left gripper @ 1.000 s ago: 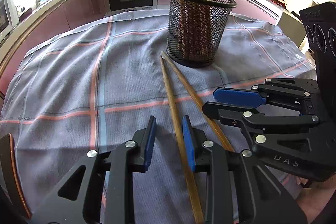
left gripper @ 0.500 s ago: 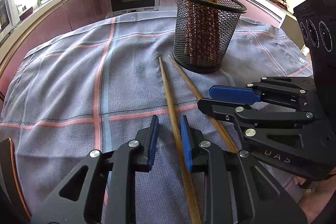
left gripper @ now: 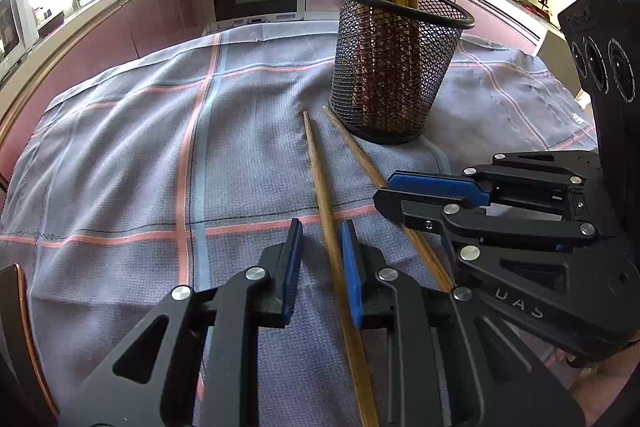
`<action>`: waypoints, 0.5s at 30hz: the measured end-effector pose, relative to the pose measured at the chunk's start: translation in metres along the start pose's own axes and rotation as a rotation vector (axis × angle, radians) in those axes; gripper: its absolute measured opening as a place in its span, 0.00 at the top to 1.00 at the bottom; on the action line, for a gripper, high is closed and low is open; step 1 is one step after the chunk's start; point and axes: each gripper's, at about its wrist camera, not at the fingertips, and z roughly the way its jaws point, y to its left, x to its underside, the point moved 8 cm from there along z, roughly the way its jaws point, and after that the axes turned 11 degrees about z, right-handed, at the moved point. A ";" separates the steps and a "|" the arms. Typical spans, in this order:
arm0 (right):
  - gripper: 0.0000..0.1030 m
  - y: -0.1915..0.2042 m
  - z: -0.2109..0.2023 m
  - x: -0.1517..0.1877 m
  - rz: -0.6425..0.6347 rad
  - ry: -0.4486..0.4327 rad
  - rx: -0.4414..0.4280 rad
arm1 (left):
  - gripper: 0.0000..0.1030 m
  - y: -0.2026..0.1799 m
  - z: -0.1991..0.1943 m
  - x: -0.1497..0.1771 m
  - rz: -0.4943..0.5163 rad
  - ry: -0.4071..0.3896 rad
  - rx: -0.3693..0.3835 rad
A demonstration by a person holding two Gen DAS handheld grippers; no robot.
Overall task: Organize utensils
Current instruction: 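Lower the right gripper onto a chopstick and close on it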
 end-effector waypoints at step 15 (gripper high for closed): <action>0.92 -0.004 0.000 -0.002 0.021 -0.002 -0.011 | 0.87 0.001 0.002 -0.003 -0.022 0.003 -0.001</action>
